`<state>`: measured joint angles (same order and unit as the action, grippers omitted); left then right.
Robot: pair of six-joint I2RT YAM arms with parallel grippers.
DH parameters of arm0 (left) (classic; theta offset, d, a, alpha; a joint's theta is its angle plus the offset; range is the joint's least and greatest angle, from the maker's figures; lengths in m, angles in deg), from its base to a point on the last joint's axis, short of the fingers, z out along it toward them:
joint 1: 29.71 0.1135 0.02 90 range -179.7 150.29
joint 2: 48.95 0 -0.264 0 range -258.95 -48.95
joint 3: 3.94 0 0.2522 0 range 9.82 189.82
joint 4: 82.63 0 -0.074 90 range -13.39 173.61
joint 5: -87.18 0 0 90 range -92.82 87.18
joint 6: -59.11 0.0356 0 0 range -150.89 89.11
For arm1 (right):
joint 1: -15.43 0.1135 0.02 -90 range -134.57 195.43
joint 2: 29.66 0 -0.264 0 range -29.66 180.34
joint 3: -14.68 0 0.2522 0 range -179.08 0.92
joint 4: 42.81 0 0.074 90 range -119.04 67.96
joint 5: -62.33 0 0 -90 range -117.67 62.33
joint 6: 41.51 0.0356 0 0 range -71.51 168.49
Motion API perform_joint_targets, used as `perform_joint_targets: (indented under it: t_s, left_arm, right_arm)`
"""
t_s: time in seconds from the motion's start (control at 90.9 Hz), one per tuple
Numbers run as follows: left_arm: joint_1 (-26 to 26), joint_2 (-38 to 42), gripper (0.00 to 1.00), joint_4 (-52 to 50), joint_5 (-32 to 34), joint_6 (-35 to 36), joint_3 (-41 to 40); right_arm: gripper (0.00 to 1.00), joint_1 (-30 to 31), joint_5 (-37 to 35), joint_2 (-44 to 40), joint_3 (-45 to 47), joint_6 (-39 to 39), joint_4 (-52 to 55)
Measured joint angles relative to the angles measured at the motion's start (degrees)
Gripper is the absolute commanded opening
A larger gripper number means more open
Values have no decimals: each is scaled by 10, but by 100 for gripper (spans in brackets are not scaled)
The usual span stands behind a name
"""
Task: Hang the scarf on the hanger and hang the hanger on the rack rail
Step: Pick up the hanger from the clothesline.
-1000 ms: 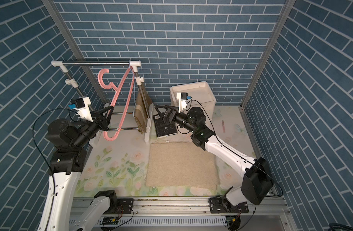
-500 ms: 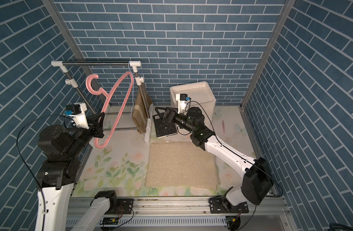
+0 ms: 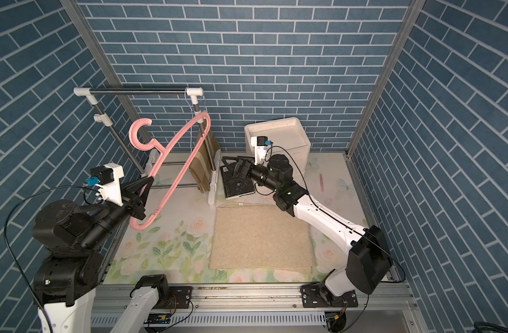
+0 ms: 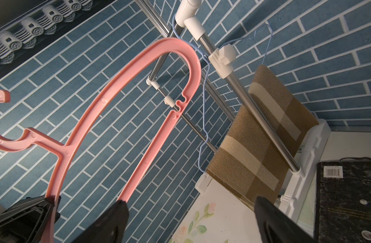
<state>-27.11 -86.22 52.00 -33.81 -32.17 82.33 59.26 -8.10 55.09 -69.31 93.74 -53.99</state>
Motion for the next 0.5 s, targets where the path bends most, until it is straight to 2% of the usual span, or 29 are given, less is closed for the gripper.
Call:
perform_joint_targets:
  t_s: [0.176, 0.495]
  left_arm:
    - [0, -10, 0, 104, -64, -49, -38]
    - [0, -51, 0, 257, -112, -106, -83]
  right_arm:
    - [98, 6, 1, 0, 0, 10, -47]
    - [99, 34, -21, 14, -18, 37, -105]
